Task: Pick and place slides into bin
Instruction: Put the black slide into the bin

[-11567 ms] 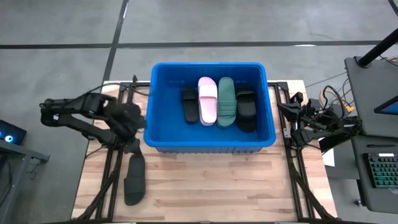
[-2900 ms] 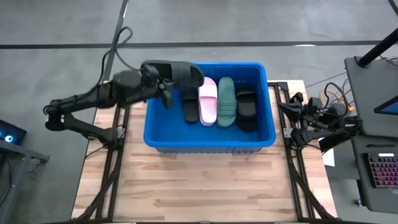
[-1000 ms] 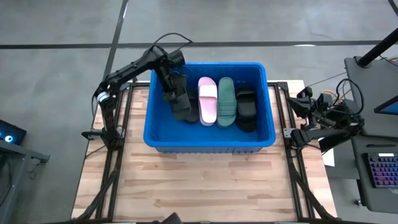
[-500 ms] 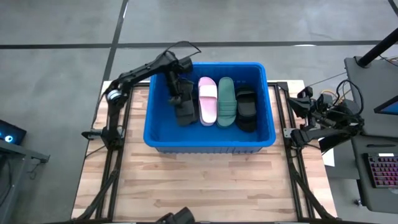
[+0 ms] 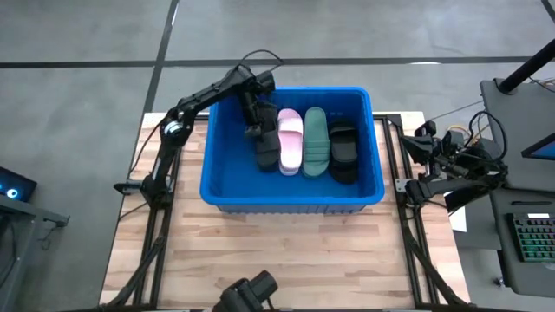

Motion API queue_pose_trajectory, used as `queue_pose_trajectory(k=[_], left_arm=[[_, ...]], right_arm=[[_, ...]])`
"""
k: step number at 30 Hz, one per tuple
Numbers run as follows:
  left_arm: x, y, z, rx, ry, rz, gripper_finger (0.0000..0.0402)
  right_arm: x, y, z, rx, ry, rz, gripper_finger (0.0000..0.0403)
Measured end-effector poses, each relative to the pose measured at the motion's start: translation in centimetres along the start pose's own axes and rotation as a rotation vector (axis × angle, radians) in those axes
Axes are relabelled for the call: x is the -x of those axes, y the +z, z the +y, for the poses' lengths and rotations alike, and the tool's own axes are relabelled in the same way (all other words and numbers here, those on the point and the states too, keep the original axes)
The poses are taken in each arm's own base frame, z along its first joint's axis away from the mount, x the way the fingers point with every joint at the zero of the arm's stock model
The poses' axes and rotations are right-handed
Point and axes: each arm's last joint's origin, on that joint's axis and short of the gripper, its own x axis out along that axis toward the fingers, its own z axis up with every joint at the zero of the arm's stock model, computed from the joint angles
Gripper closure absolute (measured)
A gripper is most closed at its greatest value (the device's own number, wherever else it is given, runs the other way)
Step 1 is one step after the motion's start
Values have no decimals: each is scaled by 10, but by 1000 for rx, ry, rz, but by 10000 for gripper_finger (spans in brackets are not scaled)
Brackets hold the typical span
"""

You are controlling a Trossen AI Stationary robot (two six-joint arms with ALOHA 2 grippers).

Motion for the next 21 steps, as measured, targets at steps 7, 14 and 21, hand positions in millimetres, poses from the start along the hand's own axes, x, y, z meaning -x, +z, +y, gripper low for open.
queue_pose_trajectory(k=[7, 14, 21], left_arm=[[4, -4, 0, 17, -10, -16, 401], [8, -7, -7, 21, -10, -19, 401], [0, -12, -5, 28, -28, 11, 401]], right_arm=[[0, 0, 0, 6, 0, 0, 394], [0, 0, 0, 16, 0, 0, 394], [0, 0, 0, 34, 1, 0, 394]])
